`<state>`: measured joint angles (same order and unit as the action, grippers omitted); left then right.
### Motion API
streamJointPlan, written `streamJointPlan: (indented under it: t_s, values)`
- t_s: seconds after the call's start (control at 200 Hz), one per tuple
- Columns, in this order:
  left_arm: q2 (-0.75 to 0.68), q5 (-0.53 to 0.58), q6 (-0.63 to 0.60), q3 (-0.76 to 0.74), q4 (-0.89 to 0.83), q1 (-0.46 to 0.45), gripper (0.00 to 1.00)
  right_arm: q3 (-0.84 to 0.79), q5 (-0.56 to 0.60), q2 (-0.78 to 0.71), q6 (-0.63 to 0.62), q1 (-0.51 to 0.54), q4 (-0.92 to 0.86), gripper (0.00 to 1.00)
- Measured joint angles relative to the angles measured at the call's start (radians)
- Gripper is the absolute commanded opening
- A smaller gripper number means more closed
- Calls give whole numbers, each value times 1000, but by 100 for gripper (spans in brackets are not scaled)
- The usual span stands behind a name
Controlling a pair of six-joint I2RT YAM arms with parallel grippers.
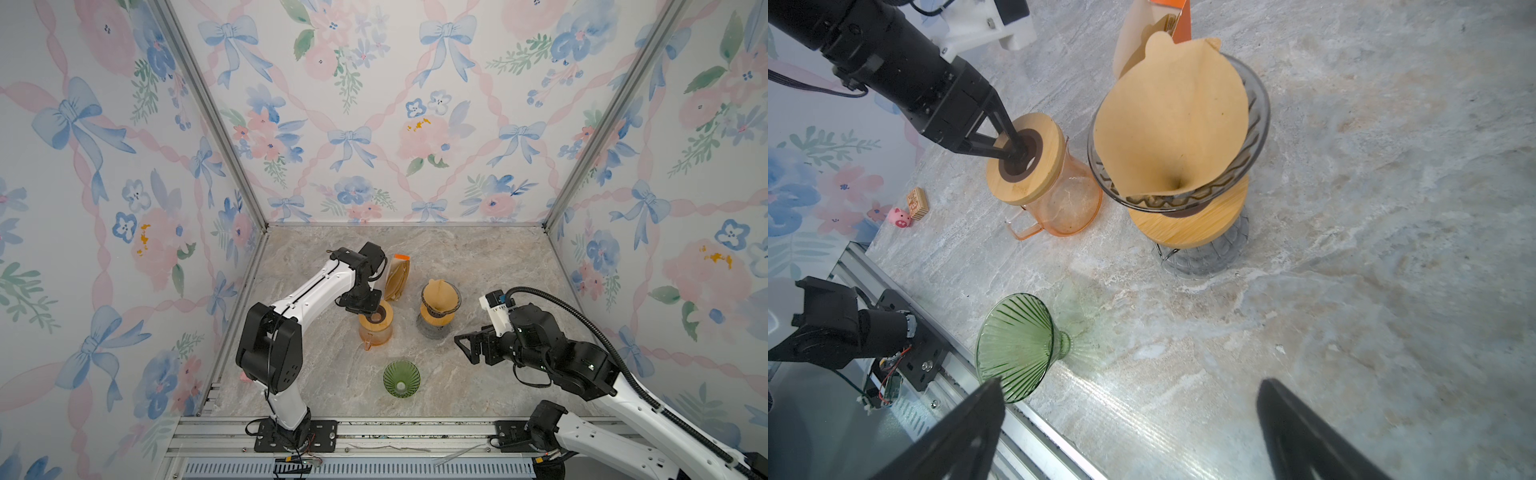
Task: Place the coffee filter in the dripper
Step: 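Lower the wooden ring onto the orange pitcher's mouth with the left gripper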
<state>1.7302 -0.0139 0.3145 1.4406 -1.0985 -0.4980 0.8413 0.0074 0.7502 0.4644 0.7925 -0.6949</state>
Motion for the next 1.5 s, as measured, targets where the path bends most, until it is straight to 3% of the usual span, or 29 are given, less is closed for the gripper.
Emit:
streamJointPlan:
  t_s: [0.685, 1.5]
  values:
    - [22, 17, 0, 5, 0, -3, 34, 0, -83, -7, -1, 0, 60, 96]
    - [34, 17, 0, 9, 0, -6, 38, -5, -90, -12, 0, 0, 65, 96]
